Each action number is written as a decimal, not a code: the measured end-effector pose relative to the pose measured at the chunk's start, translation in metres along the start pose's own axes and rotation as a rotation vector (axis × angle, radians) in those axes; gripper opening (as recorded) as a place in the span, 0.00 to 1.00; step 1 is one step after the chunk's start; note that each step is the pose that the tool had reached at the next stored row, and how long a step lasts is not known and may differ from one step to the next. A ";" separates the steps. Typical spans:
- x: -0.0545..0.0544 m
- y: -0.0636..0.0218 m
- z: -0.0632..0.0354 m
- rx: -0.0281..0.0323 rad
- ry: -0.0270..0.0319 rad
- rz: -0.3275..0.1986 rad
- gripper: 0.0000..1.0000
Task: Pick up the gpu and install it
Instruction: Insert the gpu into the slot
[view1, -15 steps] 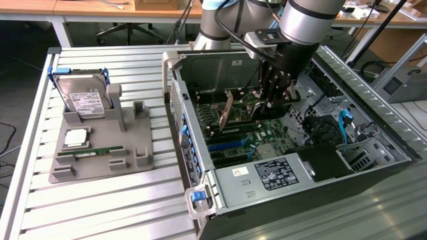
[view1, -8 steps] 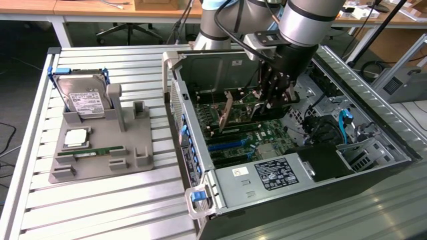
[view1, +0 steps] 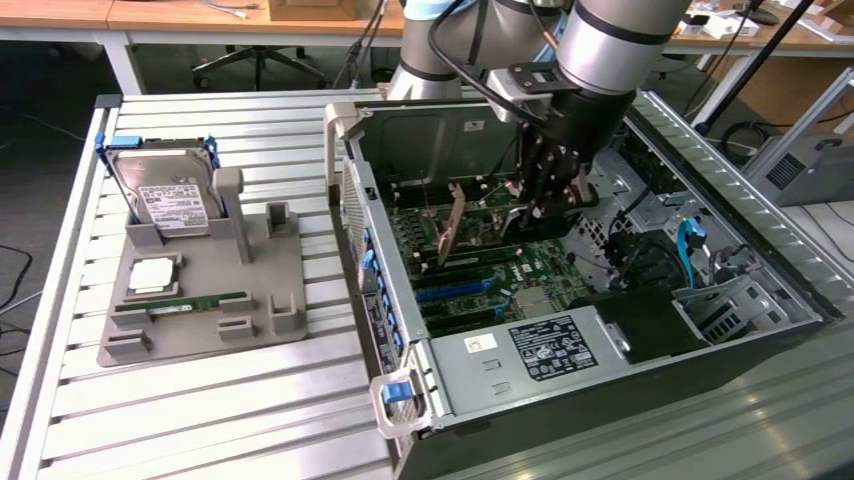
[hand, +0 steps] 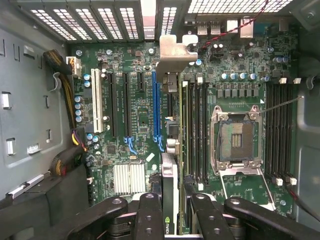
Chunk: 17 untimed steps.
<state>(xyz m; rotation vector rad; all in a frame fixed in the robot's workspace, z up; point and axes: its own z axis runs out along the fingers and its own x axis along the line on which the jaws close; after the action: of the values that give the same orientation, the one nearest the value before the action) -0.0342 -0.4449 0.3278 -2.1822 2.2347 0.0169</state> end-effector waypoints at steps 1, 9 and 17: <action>0.000 0.0000 0.0006 0.0000 0.0000 0.000 0.27; 0.000 0.0000 0.0034 0.0000 0.0000 0.000 0.27; 0.000 0.0000 0.0050 0.0000 -0.0001 0.000 0.27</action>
<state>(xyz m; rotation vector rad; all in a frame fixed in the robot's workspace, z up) -0.0342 -0.4449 0.3227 -2.1822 2.2346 0.0170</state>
